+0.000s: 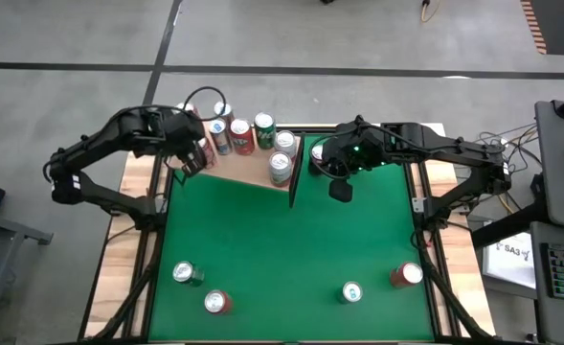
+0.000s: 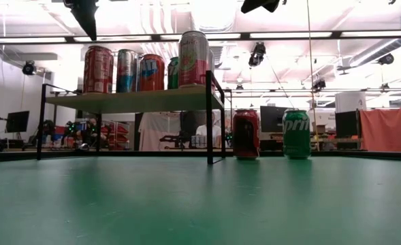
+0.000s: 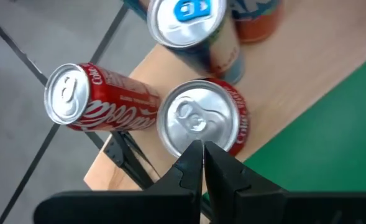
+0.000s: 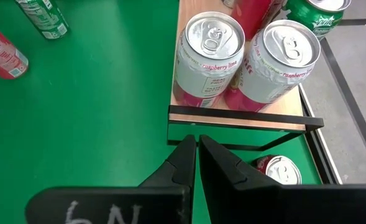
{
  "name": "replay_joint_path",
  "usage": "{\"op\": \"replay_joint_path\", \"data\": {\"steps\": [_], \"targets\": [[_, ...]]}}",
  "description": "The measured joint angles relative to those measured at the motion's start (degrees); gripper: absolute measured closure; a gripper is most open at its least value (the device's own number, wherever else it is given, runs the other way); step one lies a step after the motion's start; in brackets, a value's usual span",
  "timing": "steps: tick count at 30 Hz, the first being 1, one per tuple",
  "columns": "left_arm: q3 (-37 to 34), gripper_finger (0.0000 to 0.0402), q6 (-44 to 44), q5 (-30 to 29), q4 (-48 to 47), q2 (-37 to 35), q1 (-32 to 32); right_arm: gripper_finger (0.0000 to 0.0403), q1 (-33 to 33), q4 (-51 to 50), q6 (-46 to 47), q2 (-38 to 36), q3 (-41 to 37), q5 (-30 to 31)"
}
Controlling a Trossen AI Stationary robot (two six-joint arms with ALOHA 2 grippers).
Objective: Place canned beverage on shelf
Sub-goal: Move the red/black soda can on the shelf aligned with the other red/black soda can
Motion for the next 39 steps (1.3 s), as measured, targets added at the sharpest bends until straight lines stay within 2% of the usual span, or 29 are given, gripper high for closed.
{"op": "replay_joint_path", "data": {"steps": [25,35,39], "targets": [[-0.23,0.0402,5.44,-0.14,0.48,0.52,3.89,0.0390,0.04,-0.02,0.03,0.00,0.00,-0.06],[-4.00,0.0402,3.96,-0.40,1.22,0.24,3.85,0.0390,0.56,-0.02,0.26,0.00,0.02,-0.07],[-4.16,0.0402,0.41,-0.50,1.15,0.11,3.84,0.0390,1.36,-0.02,0.61,0.00,0.00,-0.04]]}}
